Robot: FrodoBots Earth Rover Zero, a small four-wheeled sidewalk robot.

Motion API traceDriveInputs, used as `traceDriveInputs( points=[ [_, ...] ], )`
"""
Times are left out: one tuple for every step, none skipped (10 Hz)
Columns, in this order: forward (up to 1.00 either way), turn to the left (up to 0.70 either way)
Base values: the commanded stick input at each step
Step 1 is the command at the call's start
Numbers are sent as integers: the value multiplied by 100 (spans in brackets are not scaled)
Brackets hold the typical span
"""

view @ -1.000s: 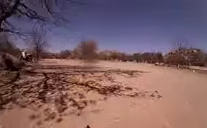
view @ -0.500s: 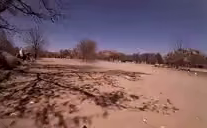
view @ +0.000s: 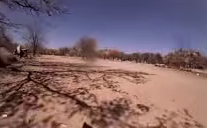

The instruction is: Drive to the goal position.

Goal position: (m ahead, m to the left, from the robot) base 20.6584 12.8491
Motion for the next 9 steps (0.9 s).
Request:
traceDriveInputs(
  points=[
    [100,0],
    [100,0],
    [100,0],
    [100,0],
    [100,0],
    [100,11],
    [100,22],
    [100,20],
    [100,9]
  ],
)
